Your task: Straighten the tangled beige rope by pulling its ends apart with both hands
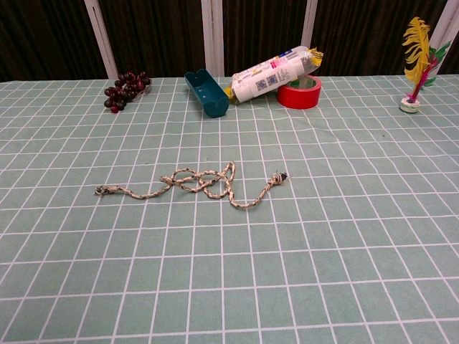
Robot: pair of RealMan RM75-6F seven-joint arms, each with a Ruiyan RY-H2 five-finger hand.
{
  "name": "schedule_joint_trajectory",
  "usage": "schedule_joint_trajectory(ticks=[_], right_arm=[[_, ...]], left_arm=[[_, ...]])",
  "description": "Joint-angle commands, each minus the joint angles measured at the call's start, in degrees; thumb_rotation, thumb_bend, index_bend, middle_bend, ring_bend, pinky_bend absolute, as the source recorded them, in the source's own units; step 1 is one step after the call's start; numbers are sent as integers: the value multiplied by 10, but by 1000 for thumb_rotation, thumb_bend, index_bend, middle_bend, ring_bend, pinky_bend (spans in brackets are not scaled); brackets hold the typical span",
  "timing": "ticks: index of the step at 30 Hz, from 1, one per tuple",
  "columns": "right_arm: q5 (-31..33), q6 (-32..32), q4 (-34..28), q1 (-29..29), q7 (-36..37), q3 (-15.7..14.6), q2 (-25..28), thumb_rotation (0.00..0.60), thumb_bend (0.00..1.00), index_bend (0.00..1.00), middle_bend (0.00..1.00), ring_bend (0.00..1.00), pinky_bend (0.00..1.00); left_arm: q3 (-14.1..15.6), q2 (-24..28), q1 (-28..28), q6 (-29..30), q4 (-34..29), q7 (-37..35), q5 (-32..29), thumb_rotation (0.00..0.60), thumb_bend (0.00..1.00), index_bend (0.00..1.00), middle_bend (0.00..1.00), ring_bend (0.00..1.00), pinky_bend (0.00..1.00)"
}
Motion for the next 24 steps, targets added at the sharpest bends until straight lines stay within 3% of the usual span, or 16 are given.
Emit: schedule_joint_trajectory(ticks=[1, 11, 19, 24], right_arm=[[1, -2, -2, 0, 0, 0, 0, 600, 406, 0, 0, 0, 0], [-16, -6, -14, 4, 15, -6, 6, 600, 407, 0, 0, 0, 0], [-31, -64, -53, 48, 48, -2, 23, 600, 406, 6, 0, 0, 0], [-21, -119, -106, 98, 62, 25, 20, 600, 406, 134, 16, 0, 0]], left_arm=[[0, 0, 0, 0, -1, 0, -1, 600, 51, 62, 0, 0, 0], [-2, 1, 1, 2, 0, -2, -3, 600, 51, 62, 0, 0, 0], [-2, -1, -1, 1, 1, 0, -1, 600, 51, 62, 0, 0, 0], [-4, -2, -1, 3, -1, 1, -1, 600, 51, 61, 0, 0, 0]])
